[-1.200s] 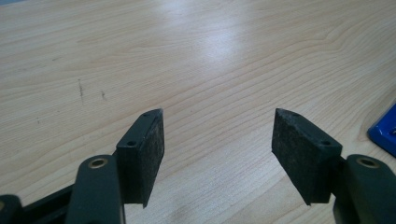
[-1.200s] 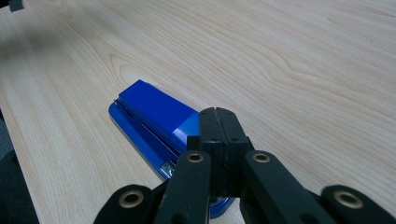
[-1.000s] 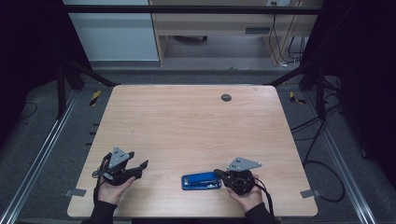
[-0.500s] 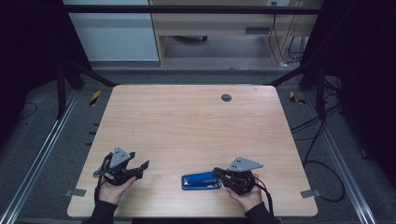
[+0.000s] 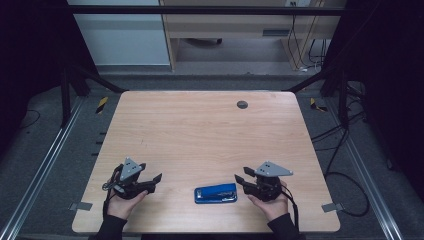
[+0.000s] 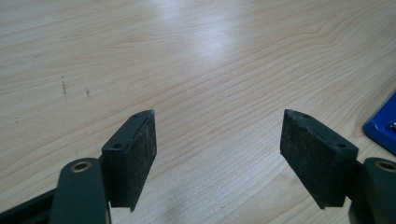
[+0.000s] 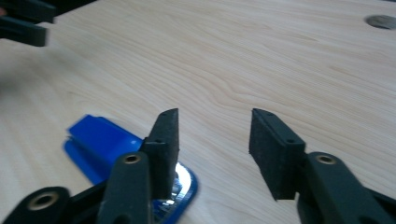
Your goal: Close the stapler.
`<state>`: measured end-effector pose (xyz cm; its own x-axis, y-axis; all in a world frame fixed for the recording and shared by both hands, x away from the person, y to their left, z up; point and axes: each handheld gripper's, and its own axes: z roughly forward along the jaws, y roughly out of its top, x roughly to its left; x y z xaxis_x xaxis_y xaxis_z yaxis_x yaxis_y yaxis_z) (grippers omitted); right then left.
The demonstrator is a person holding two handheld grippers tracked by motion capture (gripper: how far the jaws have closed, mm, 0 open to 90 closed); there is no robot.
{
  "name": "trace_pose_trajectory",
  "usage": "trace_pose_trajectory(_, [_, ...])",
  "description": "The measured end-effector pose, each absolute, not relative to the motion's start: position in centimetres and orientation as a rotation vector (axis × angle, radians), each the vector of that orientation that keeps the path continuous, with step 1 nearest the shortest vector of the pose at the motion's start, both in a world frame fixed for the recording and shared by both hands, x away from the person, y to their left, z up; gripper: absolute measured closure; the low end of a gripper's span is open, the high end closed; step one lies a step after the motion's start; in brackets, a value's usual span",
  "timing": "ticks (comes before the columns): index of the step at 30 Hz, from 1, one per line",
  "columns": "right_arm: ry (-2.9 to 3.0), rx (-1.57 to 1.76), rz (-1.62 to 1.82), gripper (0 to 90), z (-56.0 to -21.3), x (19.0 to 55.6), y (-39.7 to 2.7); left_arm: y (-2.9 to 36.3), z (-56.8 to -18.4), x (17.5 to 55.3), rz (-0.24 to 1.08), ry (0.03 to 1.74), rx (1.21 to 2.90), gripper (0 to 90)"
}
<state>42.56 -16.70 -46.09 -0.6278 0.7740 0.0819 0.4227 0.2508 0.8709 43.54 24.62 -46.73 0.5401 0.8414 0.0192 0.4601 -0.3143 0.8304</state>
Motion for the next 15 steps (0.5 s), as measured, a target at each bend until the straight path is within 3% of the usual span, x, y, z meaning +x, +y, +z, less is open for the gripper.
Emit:
trace_pose_trajectory(6, [2.129, 1.186, 1.265, 39.0, -46.7, 43.8, -19.3, 24.7, -47.1, 43.7, 0.571, 1.052, 1.971, 23.9])
trace_pose_trajectory(15, [2.09, 1.311, 1.152, 29.2, -47.9, 45.3, -22.4, 24.7, -47.8, 44.1, 0.546, 1.06, 1.981, 21.4])
